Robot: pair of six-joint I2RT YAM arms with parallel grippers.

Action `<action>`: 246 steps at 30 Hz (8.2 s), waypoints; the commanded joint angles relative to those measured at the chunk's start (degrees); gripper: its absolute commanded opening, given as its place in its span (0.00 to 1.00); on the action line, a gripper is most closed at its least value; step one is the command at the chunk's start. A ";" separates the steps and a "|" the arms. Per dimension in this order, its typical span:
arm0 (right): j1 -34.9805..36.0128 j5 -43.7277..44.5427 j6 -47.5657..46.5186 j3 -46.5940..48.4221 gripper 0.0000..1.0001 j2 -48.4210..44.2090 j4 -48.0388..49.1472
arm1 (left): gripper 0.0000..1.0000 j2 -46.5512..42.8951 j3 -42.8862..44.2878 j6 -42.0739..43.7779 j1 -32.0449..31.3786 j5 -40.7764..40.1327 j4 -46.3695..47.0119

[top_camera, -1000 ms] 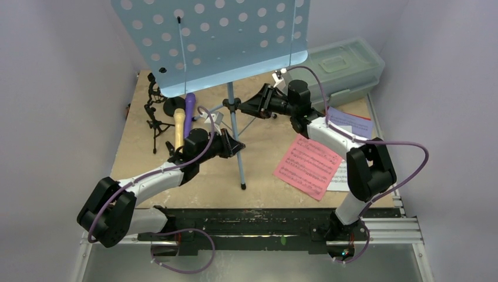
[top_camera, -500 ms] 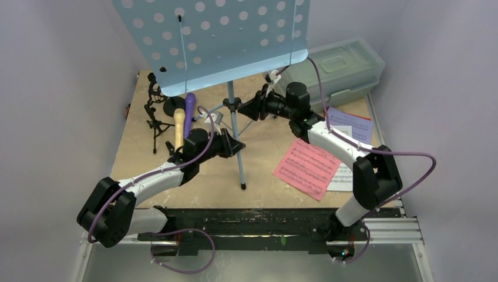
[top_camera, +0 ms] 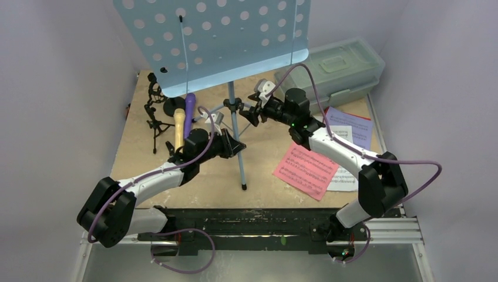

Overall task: Pack up the instrument practice props
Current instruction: Unscrew the knob on the music stand, then close the music stand at the center of the board.

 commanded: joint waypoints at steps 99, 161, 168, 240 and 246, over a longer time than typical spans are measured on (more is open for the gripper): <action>-10.56 -20.09 62.26 -16.89 0.83 -10.99 20.81 | 0.04 -2.40 -0.71 -8.60 -0.40 3.69 2.05; 1.76 -1.18 0.05 3.05 0.72 -2.46 -7.80 | 0.36 -6.52 -0.49 -6.42 -0.35 2.22 -3.15; -5.03 -18.68 -3.53 -3.96 0.81 -9.41 -11.46 | 0.56 -10.69 -0.10 -2.93 -0.39 0.82 -5.85; -6.83 -28.27 19.15 -7.15 0.00 0.14 30.78 | 0.00 -1.78 13.10 18.68 -2.99 -11.85 6.34; -7.05 -28.93 24.16 -7.76 0.00 -0.84 35.81 | 0.00 0.20 16.21 19.36 -2.96 -10.67 6.44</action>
